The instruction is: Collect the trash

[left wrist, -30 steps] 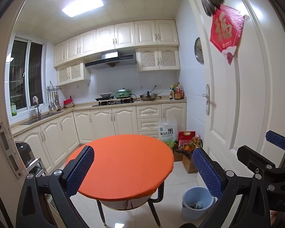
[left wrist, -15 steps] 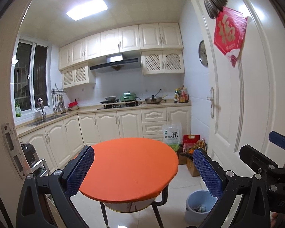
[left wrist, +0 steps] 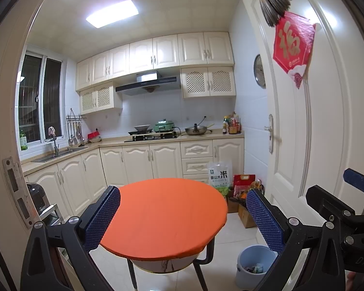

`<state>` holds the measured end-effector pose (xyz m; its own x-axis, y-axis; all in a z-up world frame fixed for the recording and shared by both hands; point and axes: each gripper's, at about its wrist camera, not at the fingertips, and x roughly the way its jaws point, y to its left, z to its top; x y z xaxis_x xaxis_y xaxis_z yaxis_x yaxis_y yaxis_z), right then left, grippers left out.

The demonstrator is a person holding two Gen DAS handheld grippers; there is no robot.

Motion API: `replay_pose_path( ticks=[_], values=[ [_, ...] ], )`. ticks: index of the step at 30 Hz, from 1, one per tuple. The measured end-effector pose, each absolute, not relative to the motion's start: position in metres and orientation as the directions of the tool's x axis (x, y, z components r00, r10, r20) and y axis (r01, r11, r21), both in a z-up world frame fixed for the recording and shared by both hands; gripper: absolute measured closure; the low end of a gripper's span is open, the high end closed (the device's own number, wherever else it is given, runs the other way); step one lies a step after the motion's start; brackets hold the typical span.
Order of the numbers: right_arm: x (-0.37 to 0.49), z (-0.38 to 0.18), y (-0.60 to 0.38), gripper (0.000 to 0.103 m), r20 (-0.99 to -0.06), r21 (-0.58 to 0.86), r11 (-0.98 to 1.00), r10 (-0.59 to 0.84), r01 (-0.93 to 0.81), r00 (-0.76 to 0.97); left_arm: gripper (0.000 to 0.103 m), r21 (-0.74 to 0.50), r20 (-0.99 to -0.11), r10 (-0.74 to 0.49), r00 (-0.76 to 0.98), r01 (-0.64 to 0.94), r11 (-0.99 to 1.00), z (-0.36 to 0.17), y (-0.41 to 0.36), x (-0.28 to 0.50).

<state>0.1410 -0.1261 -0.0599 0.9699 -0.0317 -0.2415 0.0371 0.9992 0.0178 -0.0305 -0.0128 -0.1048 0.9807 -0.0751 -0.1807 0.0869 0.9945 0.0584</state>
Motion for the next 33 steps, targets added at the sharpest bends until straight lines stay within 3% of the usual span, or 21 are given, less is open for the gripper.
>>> replay_pose_path(
  ticks=[33],
  values=[
    [0.141, -0.06, -0.123, 0.0, -0.245, 0.017, 0.999, -0.035, 0.041, 0.969, 0.001, 0.065, -0.182, -0.084, 0.98, 0.097, 0.993, -0.106, 0.013, -0.02]
  ],
)
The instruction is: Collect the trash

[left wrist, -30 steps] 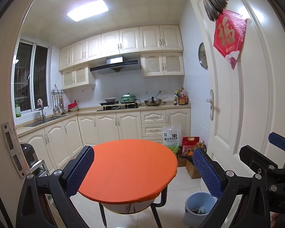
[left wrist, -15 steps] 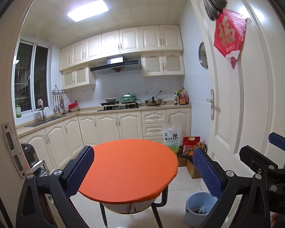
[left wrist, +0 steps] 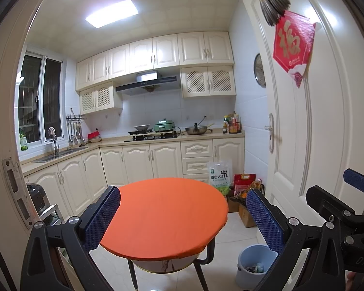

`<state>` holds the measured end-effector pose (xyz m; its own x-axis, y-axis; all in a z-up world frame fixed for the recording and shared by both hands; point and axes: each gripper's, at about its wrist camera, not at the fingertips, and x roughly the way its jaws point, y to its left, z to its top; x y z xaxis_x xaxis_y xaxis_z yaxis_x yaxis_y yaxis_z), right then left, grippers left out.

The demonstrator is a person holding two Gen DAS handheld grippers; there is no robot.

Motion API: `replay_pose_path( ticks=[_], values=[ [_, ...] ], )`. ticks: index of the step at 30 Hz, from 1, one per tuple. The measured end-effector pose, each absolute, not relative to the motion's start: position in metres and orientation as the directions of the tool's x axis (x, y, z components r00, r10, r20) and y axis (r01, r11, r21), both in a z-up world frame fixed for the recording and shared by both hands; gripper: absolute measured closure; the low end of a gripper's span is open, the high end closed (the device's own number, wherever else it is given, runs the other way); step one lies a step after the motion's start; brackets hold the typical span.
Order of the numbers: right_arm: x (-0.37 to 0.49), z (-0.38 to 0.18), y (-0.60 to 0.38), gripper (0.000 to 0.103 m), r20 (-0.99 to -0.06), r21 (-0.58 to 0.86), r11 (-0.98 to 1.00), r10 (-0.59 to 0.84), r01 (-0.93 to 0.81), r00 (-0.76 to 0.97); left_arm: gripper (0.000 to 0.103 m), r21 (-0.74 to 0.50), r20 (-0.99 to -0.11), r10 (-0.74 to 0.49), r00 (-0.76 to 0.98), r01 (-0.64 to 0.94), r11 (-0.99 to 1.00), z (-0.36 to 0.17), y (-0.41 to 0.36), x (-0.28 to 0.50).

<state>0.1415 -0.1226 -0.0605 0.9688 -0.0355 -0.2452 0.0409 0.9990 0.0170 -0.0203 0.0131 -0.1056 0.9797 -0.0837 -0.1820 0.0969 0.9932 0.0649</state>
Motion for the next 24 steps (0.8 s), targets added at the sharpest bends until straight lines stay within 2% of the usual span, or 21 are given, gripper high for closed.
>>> replay_pose_path(
  ticks=[24],
  values=[
    [0.1451, -0.0621, -0.1235, 0.0, -0.25, 0.019, 0.999, -0.037, 0.043, 0.968, 0.001, 0.071, -0.176, -0.088, 0.98, 0.102, 0.992, -0.105, 0.0224, -0.0186]
  ],
)
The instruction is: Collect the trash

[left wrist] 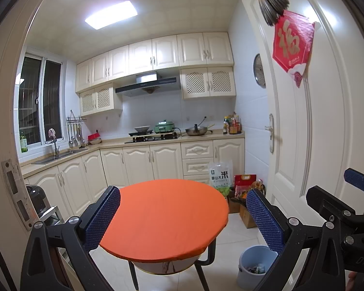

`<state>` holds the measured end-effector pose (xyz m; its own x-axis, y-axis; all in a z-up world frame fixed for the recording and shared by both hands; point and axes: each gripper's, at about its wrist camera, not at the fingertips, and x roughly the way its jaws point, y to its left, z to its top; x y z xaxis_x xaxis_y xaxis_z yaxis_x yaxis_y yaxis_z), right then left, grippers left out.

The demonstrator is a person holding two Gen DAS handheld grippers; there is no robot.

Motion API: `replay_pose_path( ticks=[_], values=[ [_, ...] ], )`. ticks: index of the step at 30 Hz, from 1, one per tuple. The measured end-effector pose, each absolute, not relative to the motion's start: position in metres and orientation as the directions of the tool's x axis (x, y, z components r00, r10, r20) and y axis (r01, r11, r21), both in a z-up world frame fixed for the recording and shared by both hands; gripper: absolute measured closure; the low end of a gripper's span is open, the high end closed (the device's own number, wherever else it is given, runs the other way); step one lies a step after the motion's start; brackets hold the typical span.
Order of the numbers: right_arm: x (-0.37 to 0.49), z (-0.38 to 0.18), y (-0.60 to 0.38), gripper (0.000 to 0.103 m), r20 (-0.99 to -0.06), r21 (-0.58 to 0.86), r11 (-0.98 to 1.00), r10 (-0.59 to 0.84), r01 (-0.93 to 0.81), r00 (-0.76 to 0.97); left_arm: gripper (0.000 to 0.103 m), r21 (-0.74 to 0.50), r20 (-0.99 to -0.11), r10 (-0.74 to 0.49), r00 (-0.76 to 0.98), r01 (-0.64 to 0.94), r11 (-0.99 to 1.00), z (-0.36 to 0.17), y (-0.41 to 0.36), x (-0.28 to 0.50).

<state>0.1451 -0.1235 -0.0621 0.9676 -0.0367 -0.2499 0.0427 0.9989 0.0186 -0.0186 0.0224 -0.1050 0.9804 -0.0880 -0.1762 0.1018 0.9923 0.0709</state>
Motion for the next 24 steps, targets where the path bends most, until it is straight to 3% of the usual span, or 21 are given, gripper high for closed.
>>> replay_pose_path(
  ticks=[24],
  values=[
    [0.145, -0.063, -0.125, 0.0, -0.252, 0.019, 0.999, -0.039, 0.045, 0.967, 0.001, 0.071, -0.181, -0.099, 0.978, 0.114, 0.991, -0.108, 0.04, -0.018]
  ],
)
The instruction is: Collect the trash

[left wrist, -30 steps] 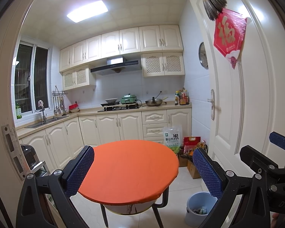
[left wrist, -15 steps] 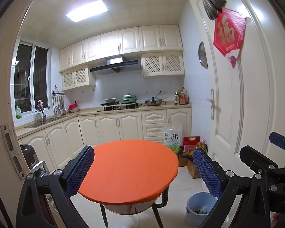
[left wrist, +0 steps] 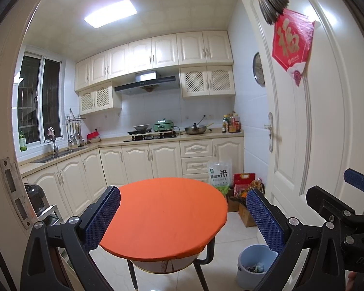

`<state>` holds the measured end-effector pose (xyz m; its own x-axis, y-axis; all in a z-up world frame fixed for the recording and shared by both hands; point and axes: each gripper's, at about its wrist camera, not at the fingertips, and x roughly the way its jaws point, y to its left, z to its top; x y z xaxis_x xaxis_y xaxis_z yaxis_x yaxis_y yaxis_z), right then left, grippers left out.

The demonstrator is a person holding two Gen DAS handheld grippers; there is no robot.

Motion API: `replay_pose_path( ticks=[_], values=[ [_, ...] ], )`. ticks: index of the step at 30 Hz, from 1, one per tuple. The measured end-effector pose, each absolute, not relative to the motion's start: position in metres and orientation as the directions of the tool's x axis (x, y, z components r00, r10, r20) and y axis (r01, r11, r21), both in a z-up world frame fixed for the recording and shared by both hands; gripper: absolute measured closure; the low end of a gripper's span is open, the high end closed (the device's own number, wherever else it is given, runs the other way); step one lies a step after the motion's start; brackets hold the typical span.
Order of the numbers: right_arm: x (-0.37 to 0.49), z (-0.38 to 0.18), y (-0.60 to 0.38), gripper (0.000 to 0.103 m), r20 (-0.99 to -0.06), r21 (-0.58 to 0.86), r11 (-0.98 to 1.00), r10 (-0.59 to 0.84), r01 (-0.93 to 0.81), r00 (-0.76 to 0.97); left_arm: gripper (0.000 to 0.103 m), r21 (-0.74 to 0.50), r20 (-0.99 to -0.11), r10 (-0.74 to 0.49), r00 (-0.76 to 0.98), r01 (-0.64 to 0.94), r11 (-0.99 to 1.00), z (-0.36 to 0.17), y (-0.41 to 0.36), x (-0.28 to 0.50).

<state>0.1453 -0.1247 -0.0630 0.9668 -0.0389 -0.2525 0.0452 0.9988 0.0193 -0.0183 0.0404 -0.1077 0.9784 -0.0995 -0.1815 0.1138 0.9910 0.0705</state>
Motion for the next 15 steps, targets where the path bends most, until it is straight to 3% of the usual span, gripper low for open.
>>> replay_pose_path(
  ticks=[15],
  values=[
    [0.146, -0.067, -0.12, 0.0, -0.261, 0.025, 0.998, -0.045, 0.053, 0.964, 0.001, 0.072, -0.19, -0.108, 0.976, 0.123, 0.99, -0.109, 0.055, -0.012]
  ],
)
